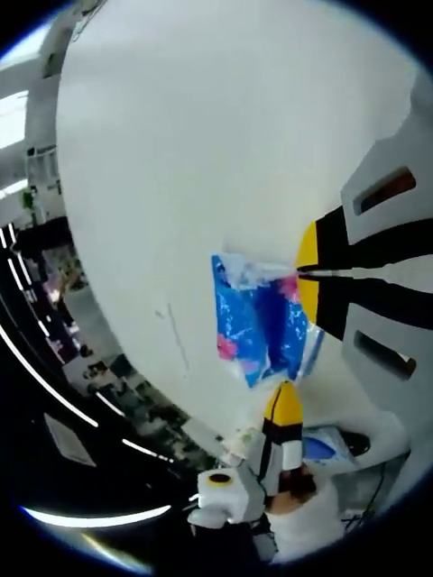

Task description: Arrange the tabletop items into an orderly group along one side of the table until the central work area is clear of visible clutter.

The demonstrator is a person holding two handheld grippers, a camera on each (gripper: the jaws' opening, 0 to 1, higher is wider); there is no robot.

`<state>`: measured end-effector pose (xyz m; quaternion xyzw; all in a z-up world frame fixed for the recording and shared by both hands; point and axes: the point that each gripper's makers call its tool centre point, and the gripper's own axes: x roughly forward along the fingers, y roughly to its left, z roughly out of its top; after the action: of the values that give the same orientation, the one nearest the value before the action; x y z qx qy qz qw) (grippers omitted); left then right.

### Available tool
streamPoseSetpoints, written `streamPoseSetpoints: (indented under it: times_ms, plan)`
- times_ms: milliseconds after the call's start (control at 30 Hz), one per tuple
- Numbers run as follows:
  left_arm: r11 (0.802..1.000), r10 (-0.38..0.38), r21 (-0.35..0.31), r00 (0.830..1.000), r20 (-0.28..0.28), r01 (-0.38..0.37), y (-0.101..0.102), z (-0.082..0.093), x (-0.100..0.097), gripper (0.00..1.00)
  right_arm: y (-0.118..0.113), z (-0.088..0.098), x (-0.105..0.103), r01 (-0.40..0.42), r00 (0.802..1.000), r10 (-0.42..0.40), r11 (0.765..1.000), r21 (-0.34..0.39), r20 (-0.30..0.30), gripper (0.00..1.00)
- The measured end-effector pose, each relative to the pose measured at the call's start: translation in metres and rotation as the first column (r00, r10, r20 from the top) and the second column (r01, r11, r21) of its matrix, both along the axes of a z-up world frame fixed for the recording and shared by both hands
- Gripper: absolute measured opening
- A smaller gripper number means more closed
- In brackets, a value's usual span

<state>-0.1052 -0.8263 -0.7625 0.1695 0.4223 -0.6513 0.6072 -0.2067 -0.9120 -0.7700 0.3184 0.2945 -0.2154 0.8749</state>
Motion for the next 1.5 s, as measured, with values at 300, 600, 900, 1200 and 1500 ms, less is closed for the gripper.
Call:
streamPoseSetpoints:
  times_ms: [300, 600, 900, 1200, 1500]
  plan:
    - [1.000, -0.012, 0.003, 1.000, 0.025, 0.012, 0.000, -0.001, 0.001, 0.07, 0.000, 0.002, 0.002, -0.016, 1.000, 0.015, 1.000, -0.025, -0.024, 0.02]
    - [0.999, 0.041, -0.021, 0.996, 0.078, -0.039, 0.009, 0.018, 0.018, 0.35, 0.012, 0.021, -0.001, -0.021, 1.000, 0.020, 0.998, -0.055, -0.021, 0.25]
    - [0.993, 0.087, -0.085, 0.989, 0.120, -0.077, 0.028, 0.050, 0.027, 0.75, 0.039, 0.049, -0.013, -0.039, 0.999, 0.039, 0.996, -0.077, 0.002, 0.41]
    - [0.984, 0.115, -0.151, 0.988, 0.104, -0.099, 0.071, 0.078, 0.028, 0.84, 0.080, 0.065, -0.032, -0.052, 0.998, 0.054, 0.996, -0.078, 0.015, 0.53]
    - [0.975, 0.167, -0.173, 0.977, 0.131, -0.143, 0.120, 0.093, 0.054, 0.86, 0.113, 0.068, -0.045, -0.046, 0.999, 0.048, 0.996, -0.073, 0.021, 0.55]
